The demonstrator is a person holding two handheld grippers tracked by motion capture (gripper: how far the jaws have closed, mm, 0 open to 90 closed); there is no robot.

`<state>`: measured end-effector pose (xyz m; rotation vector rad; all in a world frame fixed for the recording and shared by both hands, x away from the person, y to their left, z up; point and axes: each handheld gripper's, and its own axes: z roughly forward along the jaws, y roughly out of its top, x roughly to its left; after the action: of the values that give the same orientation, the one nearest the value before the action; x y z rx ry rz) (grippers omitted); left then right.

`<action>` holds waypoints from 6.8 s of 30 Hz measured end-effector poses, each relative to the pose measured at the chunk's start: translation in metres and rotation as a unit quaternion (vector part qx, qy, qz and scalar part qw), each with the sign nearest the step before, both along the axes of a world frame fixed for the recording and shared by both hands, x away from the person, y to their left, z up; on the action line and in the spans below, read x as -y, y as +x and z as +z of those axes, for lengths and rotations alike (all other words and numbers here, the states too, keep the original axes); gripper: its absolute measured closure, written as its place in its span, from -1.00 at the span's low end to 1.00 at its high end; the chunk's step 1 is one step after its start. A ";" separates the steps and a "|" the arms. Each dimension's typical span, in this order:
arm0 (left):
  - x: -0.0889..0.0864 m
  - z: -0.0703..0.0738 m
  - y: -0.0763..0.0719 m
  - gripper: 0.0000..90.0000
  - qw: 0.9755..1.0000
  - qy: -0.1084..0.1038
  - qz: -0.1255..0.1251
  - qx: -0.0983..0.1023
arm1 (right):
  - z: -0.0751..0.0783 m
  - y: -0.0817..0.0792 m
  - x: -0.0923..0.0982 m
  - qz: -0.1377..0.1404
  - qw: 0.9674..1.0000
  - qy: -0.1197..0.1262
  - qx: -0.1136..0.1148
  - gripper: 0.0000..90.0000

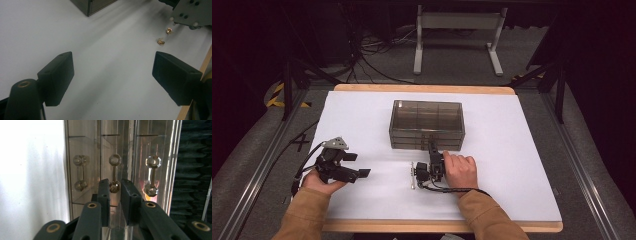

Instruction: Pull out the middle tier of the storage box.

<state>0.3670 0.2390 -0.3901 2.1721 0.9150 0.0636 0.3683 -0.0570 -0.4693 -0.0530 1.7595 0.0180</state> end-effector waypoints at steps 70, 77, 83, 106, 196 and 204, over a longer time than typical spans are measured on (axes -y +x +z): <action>0.002 0.000 0.003 -0.60 1.000 -0.001 -0.002 -0.006 | 0.008 -0.049 0.015 0.058 0.997 0.021 -0.037 0.54; 0.005 0.000 0.007 -0.60 1.000 -0.004 -0.005 -0.007 | 0.015 -0.054 0.024 0.072 0.994 0.042 -0.069 0.57; 0.009 0.001 0.011 -0.60 1.000 -0.004 -0.009 -0.008 | 0.022 -0.059 0.035 0.082 0.987 0.075 -0.112 0.57; 0.016 0.004 0.016 -0.57 1.000 -0.007 -0.014 -0.005 | 0.052 -0.056 0.086 0.101 0.929 0.239 -0.265 0.55; 0.006 0.001 0.008 -0.58 1.000 -0.007 -0.005 -0.008 | 0.119 0.060 0.103 0.059 0.785 0.268 -0.556 0.52; 0.006 0.000 0.008 -0.58 1.000 -0.007 -0.005 -0.009 | 0.110 0.066 0.097 0.038 0.782 0.248 -0.571 0.56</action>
<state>0.3751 0.2334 -0.3896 2.1666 0.9118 0.0322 0.4347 -0.1544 -0.3597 0.3487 2.9096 0.7090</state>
